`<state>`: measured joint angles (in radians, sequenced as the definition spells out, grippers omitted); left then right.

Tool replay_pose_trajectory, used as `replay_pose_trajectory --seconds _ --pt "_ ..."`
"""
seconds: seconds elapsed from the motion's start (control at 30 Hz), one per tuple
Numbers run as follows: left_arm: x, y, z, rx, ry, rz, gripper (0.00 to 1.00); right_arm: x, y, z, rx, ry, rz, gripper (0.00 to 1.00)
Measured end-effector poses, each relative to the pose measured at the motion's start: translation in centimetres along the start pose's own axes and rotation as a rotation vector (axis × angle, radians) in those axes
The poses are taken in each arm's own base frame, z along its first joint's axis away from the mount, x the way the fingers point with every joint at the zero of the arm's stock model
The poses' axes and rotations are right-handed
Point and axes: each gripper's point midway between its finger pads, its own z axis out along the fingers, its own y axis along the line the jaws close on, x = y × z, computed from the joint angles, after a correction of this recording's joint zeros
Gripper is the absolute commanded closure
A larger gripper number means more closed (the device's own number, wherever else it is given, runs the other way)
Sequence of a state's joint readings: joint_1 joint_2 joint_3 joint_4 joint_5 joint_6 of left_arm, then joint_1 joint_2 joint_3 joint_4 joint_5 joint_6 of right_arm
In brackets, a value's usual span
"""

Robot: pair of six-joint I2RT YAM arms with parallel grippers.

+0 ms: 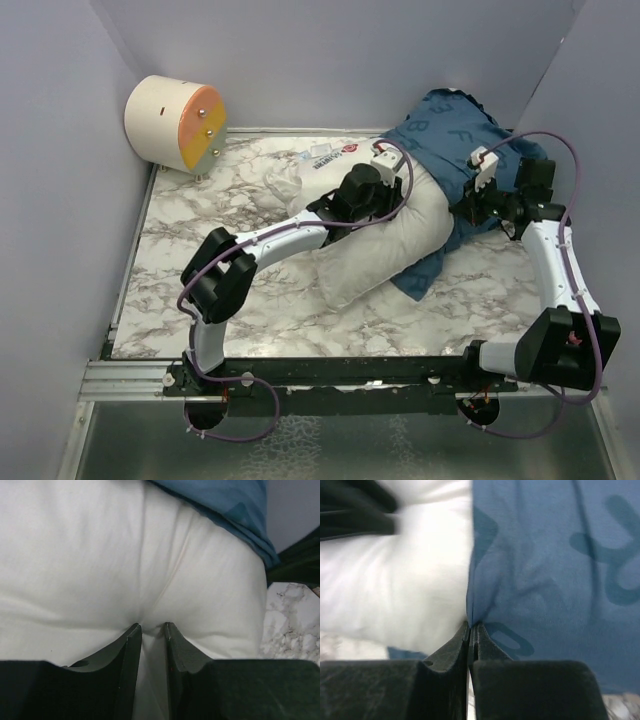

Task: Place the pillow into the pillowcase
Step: Stuff the pillow into the pillowcase.

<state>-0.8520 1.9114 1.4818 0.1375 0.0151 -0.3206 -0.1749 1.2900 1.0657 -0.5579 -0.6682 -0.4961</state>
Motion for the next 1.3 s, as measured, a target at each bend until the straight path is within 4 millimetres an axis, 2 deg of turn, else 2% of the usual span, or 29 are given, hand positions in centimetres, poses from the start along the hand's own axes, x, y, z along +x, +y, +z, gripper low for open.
replay_pose_trajectory --seconds 0.13,0.3,0.4,0.47,0.6,0.7,0.8,0.97,1.03,1.1,1.17,1.23,1.3 --pt "0.1 0.7 1.3 0.006 -0.036 -0.031 0.82 -2.4 4.3 -0.2 -0.240 -0.037 -0.002 0.99" --pt "-0.6 1.8 2.3 0.004 -0.085 -0.086 0.84 -4.3 9.8 2.0 -0.519 -0.026 0.007 0.99" --pt "-0.8 2.1 2.3 0.000 -0.107 -0.115 0.84 -4.5 12.3 3.1 -0.652 -0.012 0.048 0.99" --pt "-0.6 2.3 2.4 -0.001 -0.119 -0.137 0.83 -3.9 13.3 3.8 -0.710 0.011 0.085 0.99" --pt "0.4 2.2 2.3 0.005 -0.127 -0.167 0.76 -0.7 13.8 5.0 -0.728 0.069 0.162 0.99" --pt "1.1 1.8 1.8 0.024 -0.124 -0.170 0.62 1.7 13.1 5.0 -0.701 0.094 0.238 0.99" --pt "1.4 1.0 0.8 0.049 -0.120 -0.163 0.49 2.4 11.3 4.4 -0.655 0.082 0.294 0.99" --pt "0.8 0.2 -3.8 0.062 -0.113 -0.120 0.21 0.7 10.1 3.5 -0.620 0.034 0.262 0.99" --pt "0.5 0.6 -6.5 0.050 -0.116 -0.106 0.15 0.0 9.8 3.4 -0.614 0.019 0.245 0.99" --pt "-0.1 1.8 -9.4 0.027 -0.133 -0.112 0.12 -0.6 9.6 3.3 -0.611 0.006 0.233 0.99" --pt "-1.3 4.7 -12.3 -0.027 -0.172 -0.136 0.11 -1.1 9.5 3.2 -0.610 -0.006 0.222 0.99" --pt "-2.3 8.8 -14.8 -0.103 -0.211 -0.173 0.10 -1.5 9.4 3.2 -0.611 -0.014 0.217 0.99" --pt "-2.0 12.9 -16.4 -0.183 -0.223 -0.218 0.10 -1.6 9.4 3.1 -0.611 -0.017 0.215 0.99"
